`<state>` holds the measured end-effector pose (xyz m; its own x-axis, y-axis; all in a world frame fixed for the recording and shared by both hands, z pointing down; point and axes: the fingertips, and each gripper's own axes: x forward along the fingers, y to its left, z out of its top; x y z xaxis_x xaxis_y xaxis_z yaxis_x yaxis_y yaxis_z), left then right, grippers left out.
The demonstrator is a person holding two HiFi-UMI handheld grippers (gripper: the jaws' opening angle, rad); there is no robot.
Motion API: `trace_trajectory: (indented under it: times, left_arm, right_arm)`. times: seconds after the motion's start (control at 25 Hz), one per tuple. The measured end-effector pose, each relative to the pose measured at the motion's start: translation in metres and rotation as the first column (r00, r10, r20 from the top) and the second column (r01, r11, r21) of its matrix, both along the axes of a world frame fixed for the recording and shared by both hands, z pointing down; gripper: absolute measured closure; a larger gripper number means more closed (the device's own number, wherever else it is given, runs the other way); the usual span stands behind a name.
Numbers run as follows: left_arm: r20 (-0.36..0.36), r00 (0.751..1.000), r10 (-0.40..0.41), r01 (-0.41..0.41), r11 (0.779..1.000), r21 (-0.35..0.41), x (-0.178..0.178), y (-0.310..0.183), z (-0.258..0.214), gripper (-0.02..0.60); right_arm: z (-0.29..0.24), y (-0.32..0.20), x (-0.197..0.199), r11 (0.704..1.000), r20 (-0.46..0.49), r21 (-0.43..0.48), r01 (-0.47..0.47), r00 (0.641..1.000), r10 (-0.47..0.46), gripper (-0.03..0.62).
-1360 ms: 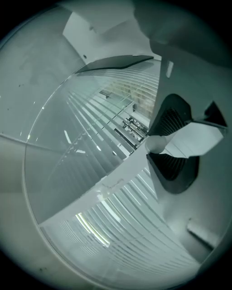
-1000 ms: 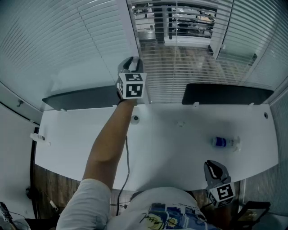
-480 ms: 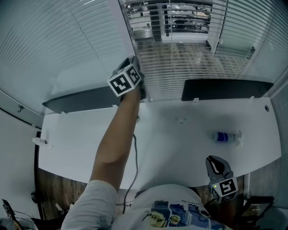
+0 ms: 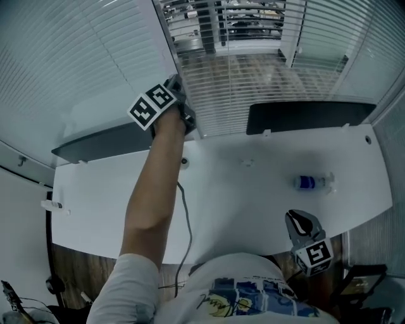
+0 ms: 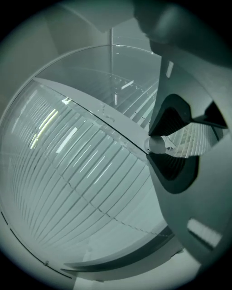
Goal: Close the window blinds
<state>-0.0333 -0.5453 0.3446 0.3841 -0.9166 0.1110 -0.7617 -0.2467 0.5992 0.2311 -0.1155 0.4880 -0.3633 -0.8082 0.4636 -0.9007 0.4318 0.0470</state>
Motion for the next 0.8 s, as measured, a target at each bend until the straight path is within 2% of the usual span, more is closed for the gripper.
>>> trace_trajectory:
  times: [0.12, 0.24, 0.32, 0.4, 0.56, 0.72, 0.8]
  left_arm:
    - [-0.041, 0.999, 0.019, -0.02, 1.0, -0.011, -0.003, -0.001, -0.002, 0.457]
    - [-0.01, 0.999, 0.032, -0.032, 0.999, 0.007, -0.005, 0.002, -0.006, 0.456]
    - [0.05, 0.998, 0.039, -0.04, 0.999, 0.02, -0.003, 0.003, -0.004, 0.453]
    - [0.142, 0.989, 0.045, -0.052, 0.998, 0.042, -0.001, 0.002, -0.002, 0.451]
    - [0.33, 0.942, 0.061, -0.101, 0.989, 0.105, 0.004, 0.012, -0.004, 0.448]
    - [0.408, 0.91, 0.071, -0.144, 0.978, 0.151, 0.001, 0.034, -0.009, 0.448]
    - [0.47, 0.881, 0.052, -0.16, 0.968, 0.194, -0.005, 0.051, -0.019, 0.449]
  right_arm:
    - [-0.002, -0.002, -0.004, 1.0, 0.004, 0.004, -0.003, 1.0, 0.003, 0.572]
    - [-0.004, 0.001, -0.011, 1.0, -0.002, 0.005, 0.012, 1.0, -0.012, 0.572]
    - [-0.005, 0.003, -0.013, 1.0, -0.012, 0.001, 0.018, 1.0, -0.018, 0.572]
    - [-0.006, 0.003, -0.016, 1.0, -0.025, 0.0, 0.019, 1.0, -0.019, 0.572]
    - [-0.005, 0.006, -0.02, 1.0, -0.015, 0.007, 0.021, 1.0, -0.021, 0.572]
    - [-0.008, 0.008, -0.024, 1.0, -0.024, 0.013, 0.02, 1.0, -0.02, 0.572]
    - [-0.009, 0.008, -0.029, 0.999, -0.031, 0.014, 0.03, 0.999, -0.029, 0.572]
